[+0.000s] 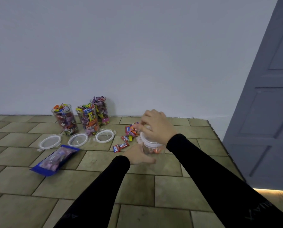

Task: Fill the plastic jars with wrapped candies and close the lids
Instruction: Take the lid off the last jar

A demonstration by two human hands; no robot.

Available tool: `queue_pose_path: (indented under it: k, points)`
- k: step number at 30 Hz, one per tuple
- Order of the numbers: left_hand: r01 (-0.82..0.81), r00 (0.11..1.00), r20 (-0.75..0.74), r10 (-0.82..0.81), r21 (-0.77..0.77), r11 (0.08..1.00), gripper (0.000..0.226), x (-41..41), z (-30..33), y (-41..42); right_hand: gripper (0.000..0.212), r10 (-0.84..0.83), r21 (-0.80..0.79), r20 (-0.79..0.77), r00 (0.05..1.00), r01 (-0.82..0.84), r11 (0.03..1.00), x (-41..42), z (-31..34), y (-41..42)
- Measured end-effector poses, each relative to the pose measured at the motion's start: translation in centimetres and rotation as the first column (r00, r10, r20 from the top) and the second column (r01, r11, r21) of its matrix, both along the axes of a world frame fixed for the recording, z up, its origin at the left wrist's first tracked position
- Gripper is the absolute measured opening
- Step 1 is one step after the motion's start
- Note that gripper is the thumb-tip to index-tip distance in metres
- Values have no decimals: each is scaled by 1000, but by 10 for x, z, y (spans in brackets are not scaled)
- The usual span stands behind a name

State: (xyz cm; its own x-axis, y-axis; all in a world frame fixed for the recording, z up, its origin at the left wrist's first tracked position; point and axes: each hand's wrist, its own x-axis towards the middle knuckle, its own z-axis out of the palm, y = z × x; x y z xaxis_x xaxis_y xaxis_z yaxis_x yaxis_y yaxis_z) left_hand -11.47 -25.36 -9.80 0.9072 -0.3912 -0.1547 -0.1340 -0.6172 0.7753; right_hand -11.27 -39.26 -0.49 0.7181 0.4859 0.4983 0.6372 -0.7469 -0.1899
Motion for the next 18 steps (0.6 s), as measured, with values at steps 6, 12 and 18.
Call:
queue_pose_path:
  k: [6, 12, 18]
  points:
    - [-10, 1000, 0, 10, -55, 998, 40, -3, 1, -1, 56, 149, 123, -18, 989, -146, 982, -10, -13, -35]
    - [-13, 1000, -11, 12, -175, 984, 73, -5, -1, -1, 46, 239, 152, 76, 968, -248, 957, -9, -29, -45]
    - [-62, 998, -44, 53, -223, 973, 102, -4, -8, 0, 44, 27, 506, -72, 997, 13, 862, -16, -22, -53]
